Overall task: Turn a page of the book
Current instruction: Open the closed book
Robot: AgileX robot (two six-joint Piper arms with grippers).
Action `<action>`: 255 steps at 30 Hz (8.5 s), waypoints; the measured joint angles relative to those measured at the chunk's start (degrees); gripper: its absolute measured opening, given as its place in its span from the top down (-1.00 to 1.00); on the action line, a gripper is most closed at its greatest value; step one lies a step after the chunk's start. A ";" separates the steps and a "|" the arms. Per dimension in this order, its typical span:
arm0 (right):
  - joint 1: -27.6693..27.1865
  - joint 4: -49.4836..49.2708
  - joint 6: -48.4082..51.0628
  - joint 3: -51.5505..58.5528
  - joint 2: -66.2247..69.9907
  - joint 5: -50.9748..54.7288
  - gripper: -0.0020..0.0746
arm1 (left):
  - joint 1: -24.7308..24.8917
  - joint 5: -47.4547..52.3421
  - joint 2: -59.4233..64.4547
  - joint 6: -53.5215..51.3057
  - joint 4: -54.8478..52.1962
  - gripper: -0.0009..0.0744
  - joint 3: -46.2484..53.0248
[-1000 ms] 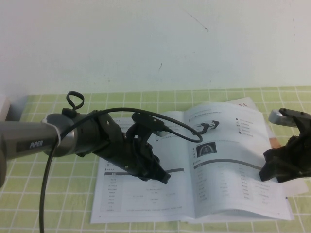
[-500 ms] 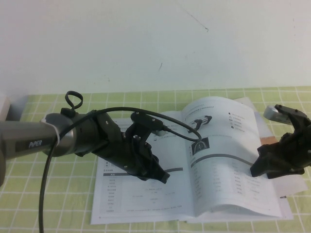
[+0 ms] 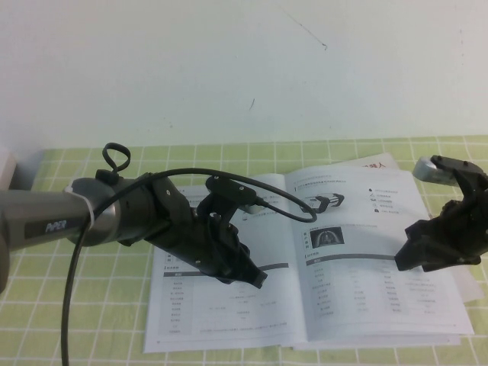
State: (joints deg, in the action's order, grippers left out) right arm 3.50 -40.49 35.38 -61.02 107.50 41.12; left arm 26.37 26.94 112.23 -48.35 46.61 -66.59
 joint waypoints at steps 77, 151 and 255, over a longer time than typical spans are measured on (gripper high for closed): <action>-1.70 8.21 -6.37 0.00 1.95 -3.96 0.05 | 0.00 0.10 0.00 0.19 -0.37 0.99 0.00; -0.66 -4.29 4.03 0.00 2.50 -3.88 0.05 | 0.00 0.00 0.00 0.19 -0.46 0.99 0.00; -0.51 -16.36 15.26 -1.18 6.20 -2.84 0.02 | -0.13 0.00 0.00 0.35 -1.32 0.99 0.00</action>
State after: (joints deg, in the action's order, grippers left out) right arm 2.98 -56.84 50.64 -62.20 113.71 38.28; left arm 26.24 26.94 112.23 -48.00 45.29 -66.59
